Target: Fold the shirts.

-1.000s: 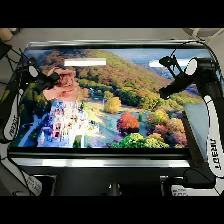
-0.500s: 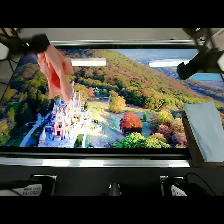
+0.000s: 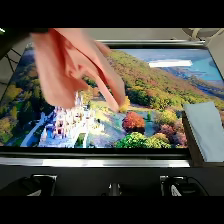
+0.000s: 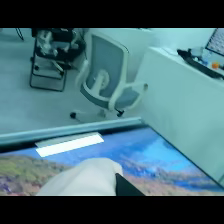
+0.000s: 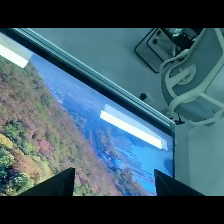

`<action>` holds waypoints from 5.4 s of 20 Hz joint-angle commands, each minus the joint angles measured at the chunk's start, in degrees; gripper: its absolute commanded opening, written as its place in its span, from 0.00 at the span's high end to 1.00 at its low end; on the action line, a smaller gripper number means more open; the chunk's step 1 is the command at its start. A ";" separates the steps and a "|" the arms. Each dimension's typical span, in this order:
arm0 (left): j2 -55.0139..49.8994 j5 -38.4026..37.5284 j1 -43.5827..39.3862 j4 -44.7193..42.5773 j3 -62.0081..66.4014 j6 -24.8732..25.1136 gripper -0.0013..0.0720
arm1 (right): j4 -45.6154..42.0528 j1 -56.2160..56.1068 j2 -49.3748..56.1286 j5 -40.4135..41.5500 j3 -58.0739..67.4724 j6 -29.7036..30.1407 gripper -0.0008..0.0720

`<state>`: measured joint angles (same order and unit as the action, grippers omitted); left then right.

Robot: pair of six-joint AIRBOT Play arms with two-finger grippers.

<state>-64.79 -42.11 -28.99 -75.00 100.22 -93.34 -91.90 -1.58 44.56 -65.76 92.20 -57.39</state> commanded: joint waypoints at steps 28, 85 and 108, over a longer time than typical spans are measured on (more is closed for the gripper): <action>-28.37 -21.09 14.21 12.37 -24.68 3.50 0.00 | 29.79 -0.04 29.44 -11.04 -34.95 7.74 0.06; 20.13 -30.64 20.70 -9.14 -36.74 -2.32 0.94 | 3.08 1.70 10.69 -24.96 -14.05 0.42 0.96; -33.38 -32.68 30.36 0.46 -14.29 6.10 0.21 | 26.08 6.47 48.68 13.31 -9.31 -1.79 0.23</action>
<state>-97.97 -67.94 -1.10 -76.38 84.42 -90.37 -68.31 2.04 94.39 -46.72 81.10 -61.84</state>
